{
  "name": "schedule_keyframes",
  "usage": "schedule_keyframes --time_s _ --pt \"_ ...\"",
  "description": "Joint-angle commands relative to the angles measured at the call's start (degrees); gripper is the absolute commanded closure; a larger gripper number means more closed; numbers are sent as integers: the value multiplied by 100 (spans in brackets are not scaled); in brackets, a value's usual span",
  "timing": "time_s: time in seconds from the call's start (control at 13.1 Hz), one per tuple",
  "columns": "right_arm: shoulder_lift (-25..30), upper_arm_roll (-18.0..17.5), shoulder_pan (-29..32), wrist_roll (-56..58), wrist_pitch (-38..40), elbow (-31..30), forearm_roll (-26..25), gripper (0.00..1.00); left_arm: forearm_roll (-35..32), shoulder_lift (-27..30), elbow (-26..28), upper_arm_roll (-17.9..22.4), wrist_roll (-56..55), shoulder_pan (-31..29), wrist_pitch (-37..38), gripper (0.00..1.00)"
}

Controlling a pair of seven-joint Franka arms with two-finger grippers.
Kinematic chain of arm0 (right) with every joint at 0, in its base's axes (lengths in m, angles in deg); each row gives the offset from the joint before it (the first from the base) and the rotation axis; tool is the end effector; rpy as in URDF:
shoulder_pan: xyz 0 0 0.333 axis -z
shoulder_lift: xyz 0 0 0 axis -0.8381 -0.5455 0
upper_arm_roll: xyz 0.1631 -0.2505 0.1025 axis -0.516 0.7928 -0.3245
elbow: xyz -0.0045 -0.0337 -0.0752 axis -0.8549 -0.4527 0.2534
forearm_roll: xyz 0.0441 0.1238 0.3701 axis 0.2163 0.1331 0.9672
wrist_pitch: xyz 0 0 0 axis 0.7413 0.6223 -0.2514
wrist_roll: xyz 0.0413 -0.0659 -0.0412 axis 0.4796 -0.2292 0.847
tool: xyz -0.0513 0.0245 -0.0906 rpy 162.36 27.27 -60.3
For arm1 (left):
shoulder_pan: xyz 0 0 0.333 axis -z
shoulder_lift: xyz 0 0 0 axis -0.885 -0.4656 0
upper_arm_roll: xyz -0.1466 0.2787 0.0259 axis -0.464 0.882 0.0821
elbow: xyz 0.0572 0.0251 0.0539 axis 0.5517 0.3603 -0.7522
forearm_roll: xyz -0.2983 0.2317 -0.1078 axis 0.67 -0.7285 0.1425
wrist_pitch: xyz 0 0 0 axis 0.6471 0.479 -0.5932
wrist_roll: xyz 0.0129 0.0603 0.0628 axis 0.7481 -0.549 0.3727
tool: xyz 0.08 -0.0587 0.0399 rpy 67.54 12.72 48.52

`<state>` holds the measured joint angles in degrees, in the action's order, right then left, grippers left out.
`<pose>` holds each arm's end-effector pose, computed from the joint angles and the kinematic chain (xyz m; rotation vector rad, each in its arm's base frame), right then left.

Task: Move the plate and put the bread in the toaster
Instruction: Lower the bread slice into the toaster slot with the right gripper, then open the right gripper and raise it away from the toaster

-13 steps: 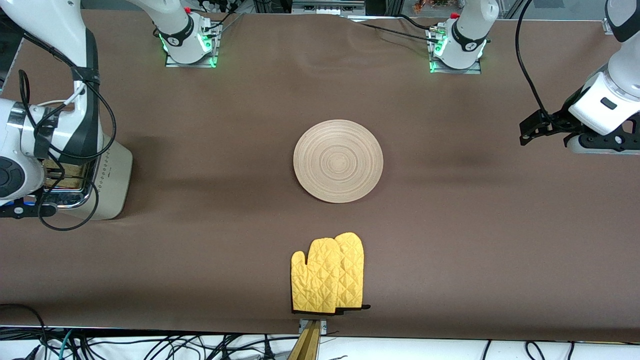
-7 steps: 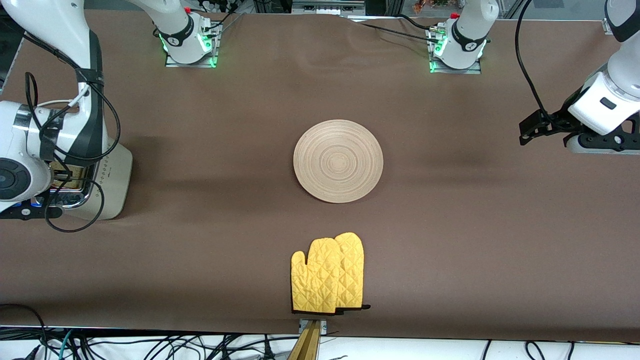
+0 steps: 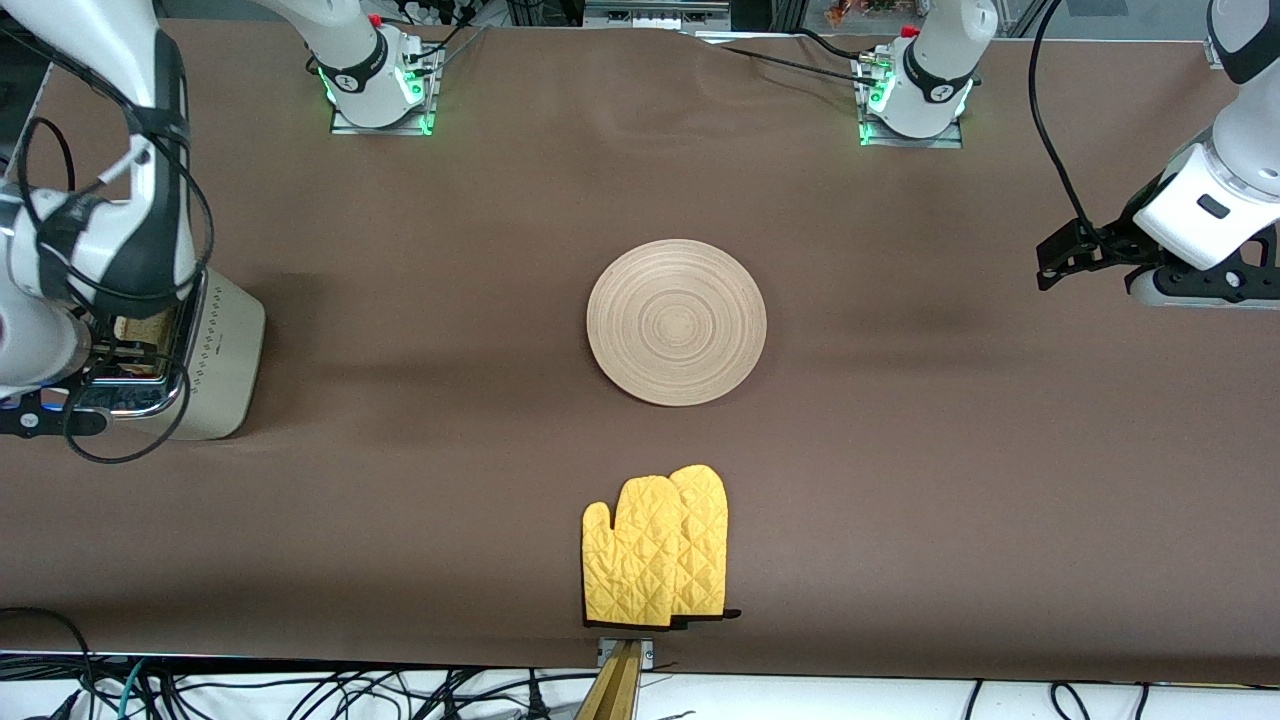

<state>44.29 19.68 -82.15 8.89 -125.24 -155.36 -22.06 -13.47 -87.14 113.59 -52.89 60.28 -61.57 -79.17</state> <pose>0.6578 -0.0672 0.4480 2.7104 0.0201 -0.2693 0.5708 -0.0436 0.5838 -3.1300 0.0256 -0.0221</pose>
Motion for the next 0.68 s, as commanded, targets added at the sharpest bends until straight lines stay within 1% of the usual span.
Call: schedule_keyframes --time_s 0.0,0.15,0.3,0.38,0.53,0.61 --pt "314 -86 -28 361 61 -80 628 0 13 -61 -166 -7 29 11 128 0" --pt "384 -138 -177 362 70 -80 945 0 13 -61 -174 -7 20 11 128 0" --pt "445 -138 -238 362 96 -80 1436 0 21 -61 -166 -7 20 19 128 0" --pt "567 -165 -247 362 122 -80 1647 0 13 -61 -174 -7 29 19 128 0" --pt "586 -139 -248 370 201 -80 1921 0 21 -61 -174 -7 20 19 128 0" --pt "604 -173 -248 371 315 -80 1974 0 13 -61 -166 -7 20 11 128 0"
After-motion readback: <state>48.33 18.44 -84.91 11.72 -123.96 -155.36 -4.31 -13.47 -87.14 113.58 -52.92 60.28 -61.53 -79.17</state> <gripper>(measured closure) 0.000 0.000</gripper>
